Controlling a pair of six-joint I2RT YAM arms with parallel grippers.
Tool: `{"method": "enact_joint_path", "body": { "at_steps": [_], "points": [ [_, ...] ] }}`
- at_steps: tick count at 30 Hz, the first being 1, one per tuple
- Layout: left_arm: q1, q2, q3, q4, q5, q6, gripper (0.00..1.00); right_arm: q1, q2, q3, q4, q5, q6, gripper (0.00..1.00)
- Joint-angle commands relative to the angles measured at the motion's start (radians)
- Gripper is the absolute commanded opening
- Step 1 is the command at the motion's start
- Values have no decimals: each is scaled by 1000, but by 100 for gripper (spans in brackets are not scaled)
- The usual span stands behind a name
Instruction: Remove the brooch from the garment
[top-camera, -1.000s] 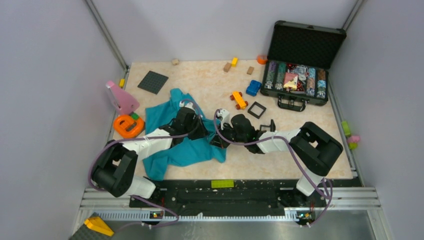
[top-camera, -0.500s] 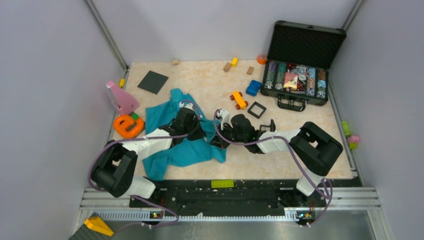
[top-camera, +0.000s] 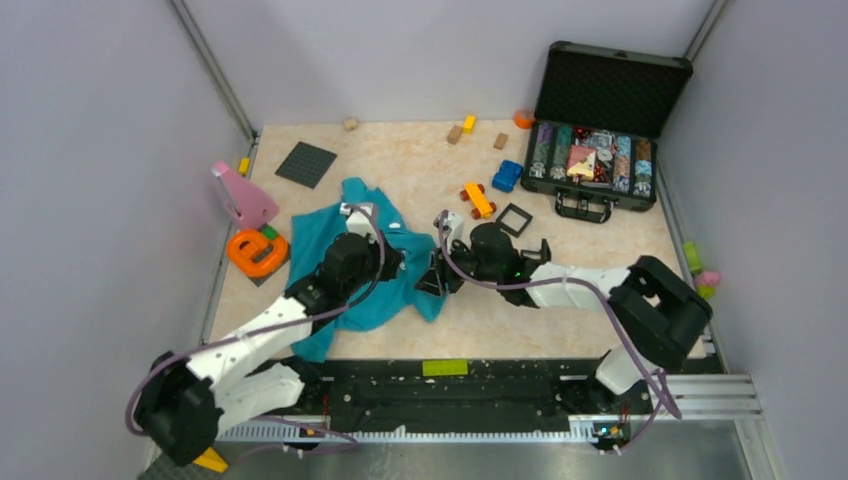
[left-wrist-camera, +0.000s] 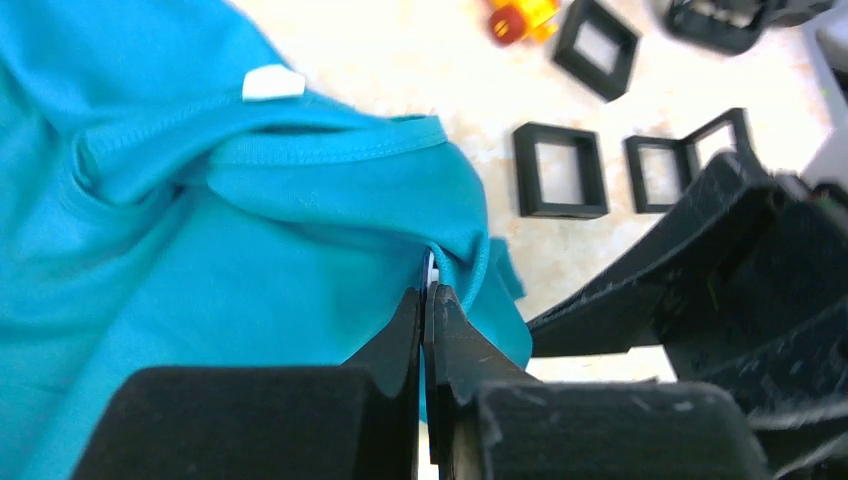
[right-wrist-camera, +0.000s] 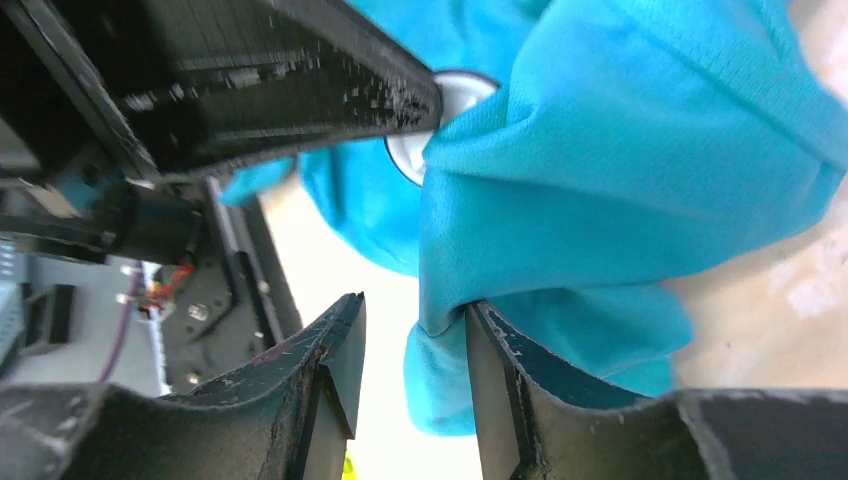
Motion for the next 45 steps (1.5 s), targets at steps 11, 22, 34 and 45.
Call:
{"method": "enact_joint_path", "body": {
  "at_steps": [11,22,34,45],
  "points": [
    [-237,-227,175,-191,-411,402,0,-71,-241,160,-116,-6,-59,62],
    [-382,-63,496,-477,-1000,657,0,-104,-215,145,-29,91,39,62],
    [-381,-328,283,67,-698,1175,0,-184,-62,303,53,-183,45,80],
    [-376,-475,277,-150,-357,1060,0,-129,26,433,148,-347,-152,93]
  ]
}}
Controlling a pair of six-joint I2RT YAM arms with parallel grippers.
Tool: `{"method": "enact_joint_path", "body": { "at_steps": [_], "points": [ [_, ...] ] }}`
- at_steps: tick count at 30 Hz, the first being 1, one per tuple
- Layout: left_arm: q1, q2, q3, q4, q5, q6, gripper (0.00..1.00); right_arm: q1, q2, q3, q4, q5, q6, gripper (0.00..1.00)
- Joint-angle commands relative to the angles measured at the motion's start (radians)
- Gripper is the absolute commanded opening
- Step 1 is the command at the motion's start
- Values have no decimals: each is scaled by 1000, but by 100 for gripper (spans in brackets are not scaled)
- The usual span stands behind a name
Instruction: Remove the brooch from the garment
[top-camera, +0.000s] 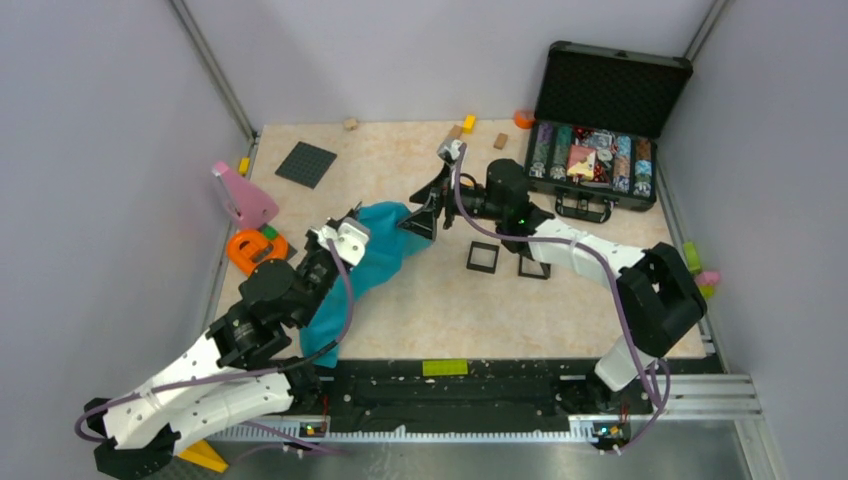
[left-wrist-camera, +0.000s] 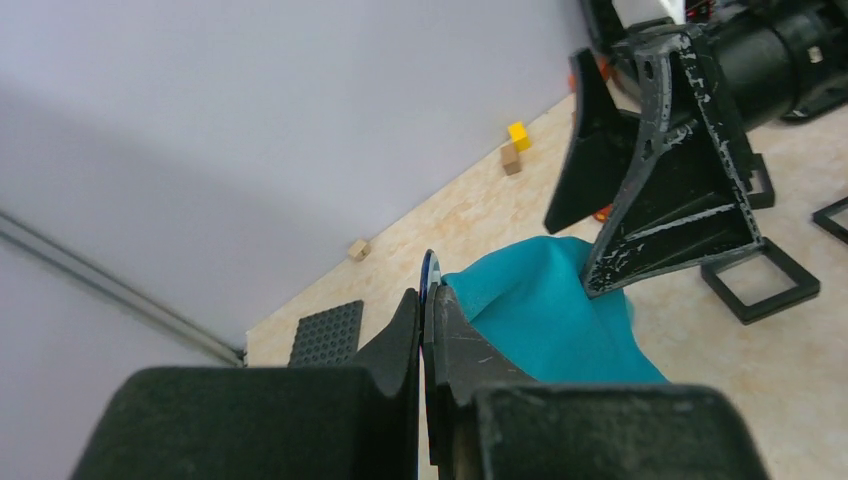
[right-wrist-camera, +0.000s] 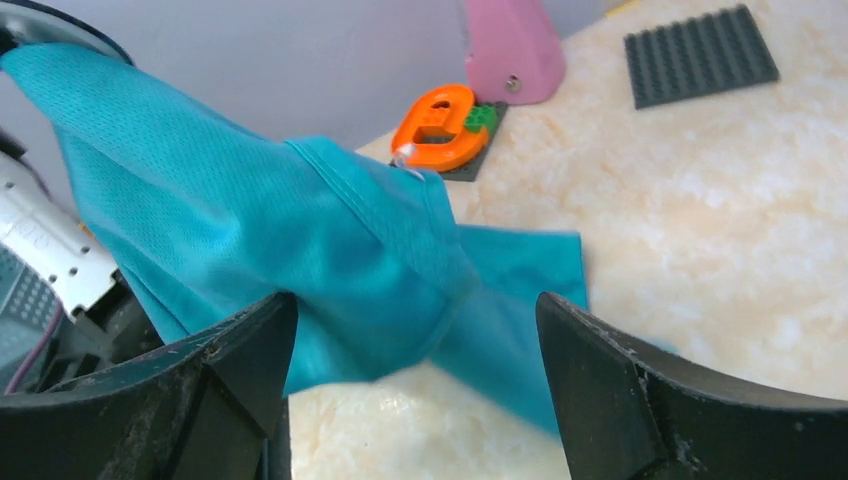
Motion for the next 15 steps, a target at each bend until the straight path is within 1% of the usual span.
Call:
{"method": "enact_joint_path", "body": {
  "at_steps": [1,3,4,5,7,8,9,10,13,14,15],
  "points": [
    [2,-37,6,-24,128,-23,0,51,1,92,76,-115,-135,93],
    [1,-37,5,-32,141,-25,0,69,4,98,67,-167,-152,92],
    [1,-38,3,-32,147,-30,0,76,6,105,52,-192,-163,88],
    [2,-39,0,-26,148,-34,0,86,4,112,29,-207,-172,80],
    [3,-41,-15,7,134,-40,0,105,-10,101,0,-217,-183,57],
    [3,-43,-25,25,130,-42,0,114,-23,79,1,-208,-180,43],
    [3,-45,-35,42,127,-42,0,123,-42,50,10,-190,-174,33],
    [4,-48,-46,63,117,-44,0,134,-66,16,25,-169,-168,27],
    [8,-49,-76,110,105,-78,0,176,-136,-79,67,-119,-153,17],
    [10,-52,-89,140,111,-94,0,194,-150,-95,63,-101,-152,13],
    [11,-54,-101,164,117,-122,0,217,-162,-107,44,-83,-160,12]
  ]
}}
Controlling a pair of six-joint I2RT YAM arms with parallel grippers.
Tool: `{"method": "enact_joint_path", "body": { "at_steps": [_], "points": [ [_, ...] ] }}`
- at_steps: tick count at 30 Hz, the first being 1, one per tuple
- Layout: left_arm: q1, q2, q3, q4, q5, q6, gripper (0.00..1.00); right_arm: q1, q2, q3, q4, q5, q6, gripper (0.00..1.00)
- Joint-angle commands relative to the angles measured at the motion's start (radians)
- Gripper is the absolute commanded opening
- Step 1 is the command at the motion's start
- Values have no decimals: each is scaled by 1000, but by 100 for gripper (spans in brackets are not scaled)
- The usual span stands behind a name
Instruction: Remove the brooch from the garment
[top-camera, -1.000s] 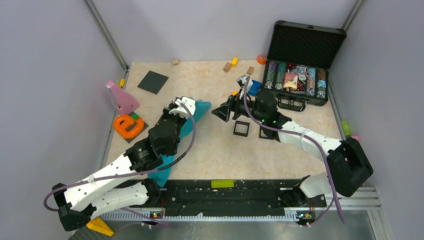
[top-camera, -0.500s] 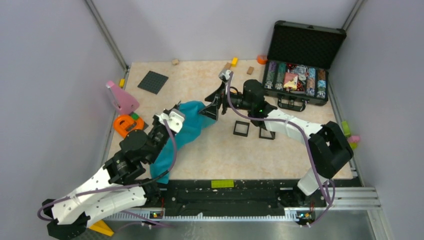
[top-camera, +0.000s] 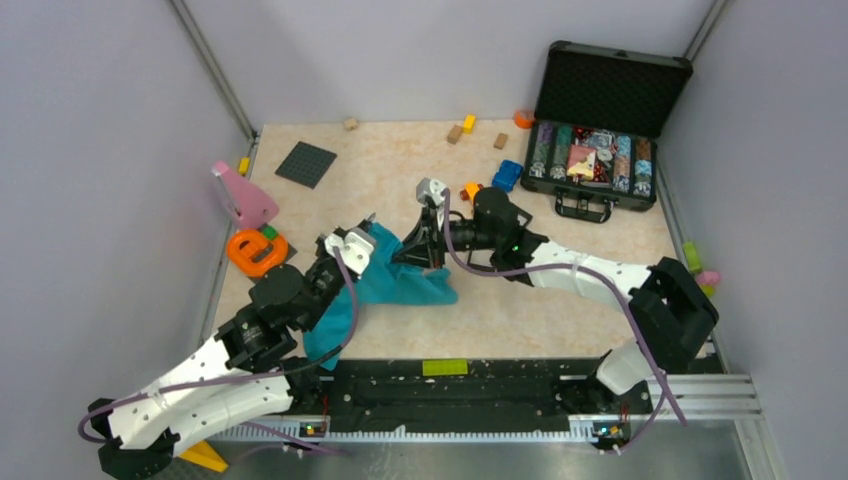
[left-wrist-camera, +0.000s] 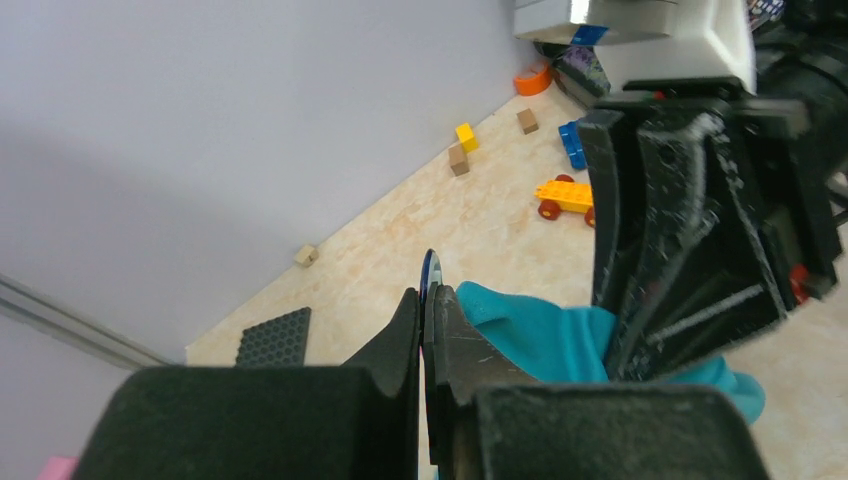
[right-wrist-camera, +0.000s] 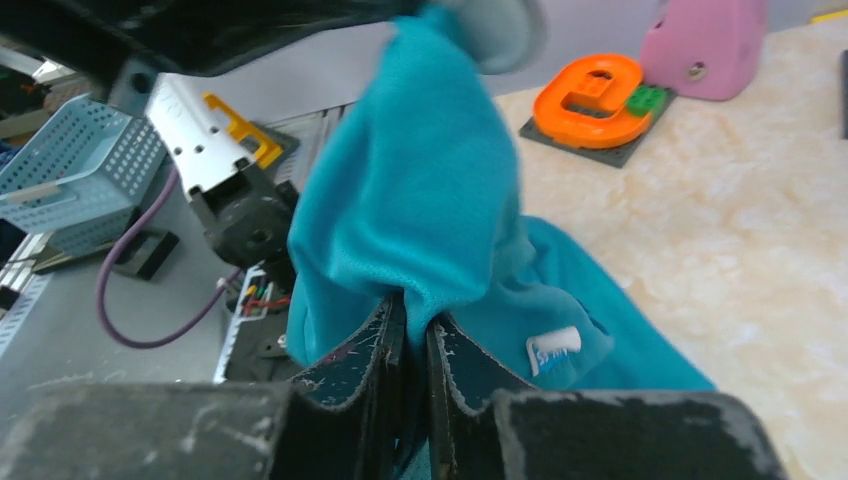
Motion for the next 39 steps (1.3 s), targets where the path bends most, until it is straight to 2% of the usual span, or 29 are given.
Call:
{"method": "enact_joint_path", "body": {
  "at_steps": [1,5,11,16,19,24,29,33,36,37,38,39],
  "points": [
    [12,-17,-43,173,14,-97,0,83,-105,-55,26,61,-27,11],
    [31,-24,-85,245,63,-205,0,111,-125,-83,-6,107,-32,10],
    [83,-17,-116,296,220,-394,0,111,-198,-144,-73,212,-68,7],
    [139,-24,-143,323,287,-462,0,111,-261,-174,-121,238,-90,5],
    [160,-18,-134,294,311,-460,0,102,-285,-190,-123,275,-81,0],
    [161,25,-70,140,269,-360,0,13,-286,-170,-140,292,11,0],
    [161,125,53,-136,223,-253,0,-41,-198,-57,-259,375,23,0],
    [160,267,193,-373,193,-241,0,-53,-110,30,-291,440,17,0],
    [160,378,310,-538,161,-302,0,-71,-60,81,-306,473,25,7],
    [161,406,337,-572,161,-328,0,-73,-54,89,-311,481,23,17],
    [161,429,360,-599,169,-350,0,-74,-52,91,-316,489,21,34],
    [161,446,379,-621,175,-383,0,-76,-57,86,-316,491,19,47]
  ]
}}
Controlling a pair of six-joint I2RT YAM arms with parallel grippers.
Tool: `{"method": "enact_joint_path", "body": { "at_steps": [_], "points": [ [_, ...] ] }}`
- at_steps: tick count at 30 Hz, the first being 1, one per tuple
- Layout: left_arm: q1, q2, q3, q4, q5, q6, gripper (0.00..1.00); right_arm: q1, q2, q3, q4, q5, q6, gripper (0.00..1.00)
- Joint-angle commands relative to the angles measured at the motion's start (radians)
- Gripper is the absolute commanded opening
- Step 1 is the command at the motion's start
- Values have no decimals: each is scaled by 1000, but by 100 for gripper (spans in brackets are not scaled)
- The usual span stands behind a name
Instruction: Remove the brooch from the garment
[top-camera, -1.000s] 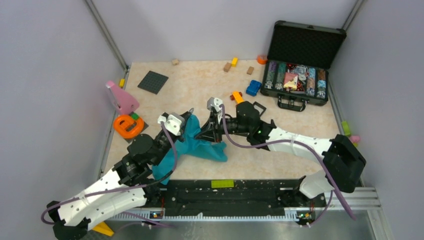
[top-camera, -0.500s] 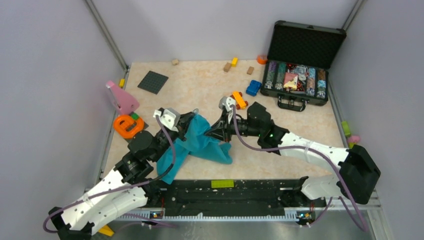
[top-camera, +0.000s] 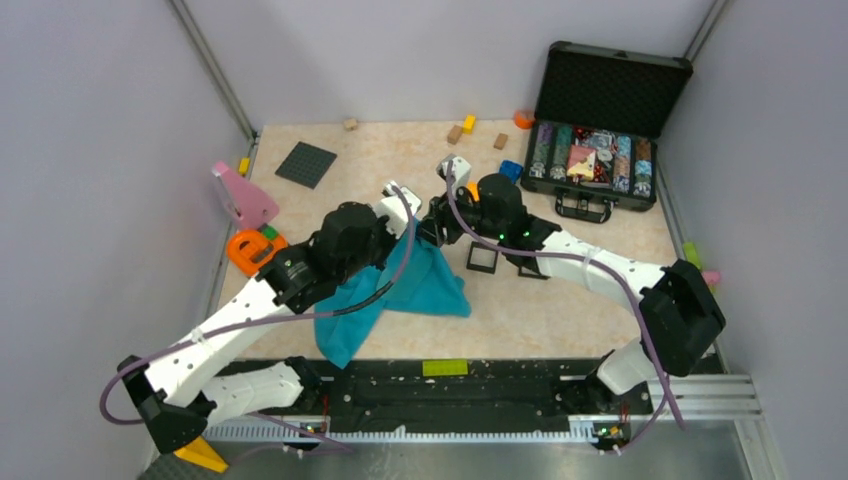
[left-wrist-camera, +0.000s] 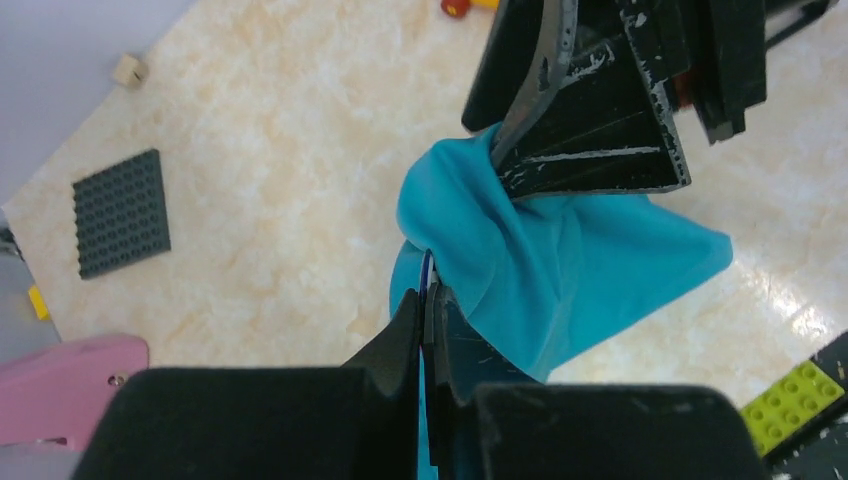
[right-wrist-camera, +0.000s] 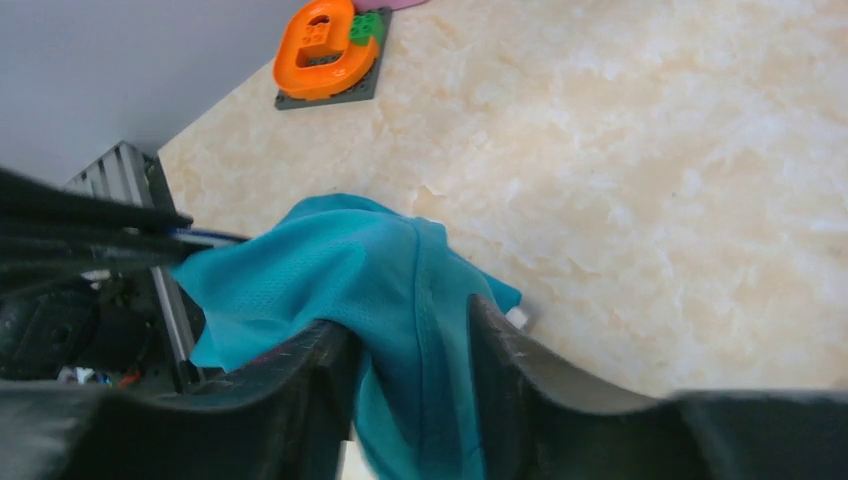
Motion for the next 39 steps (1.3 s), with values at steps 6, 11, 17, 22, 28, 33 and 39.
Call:
{"method": "enact_joint_path", "body": {
  "at_steps": [6,11,17,22,28,33,39],
  "points": [
    [126,170,210,-371,256,-201,0,-95,-103,-128,203,-182,73,74],
    [260,217,219,-347,533,-294,0,-108,-155,-219,273,-335,80,82],
    [334,303,293,-400,657,-433,0,-105,-237,-275,257,-289,86,86],
    [358,328,281,-378,837,-446,0,-76,-204,-257,274,-284,140,86],
    [359,315,260,-329,942,-454,0,5,-155,-219,253,-250,116,86],
    [359,308,261,-333,937,-447,0,25,-137,-212,251,-280,104,84],
    [359,315,259,-341,933,-435,0,29,-132,-193,196,-245,90,47]
  ]
}}
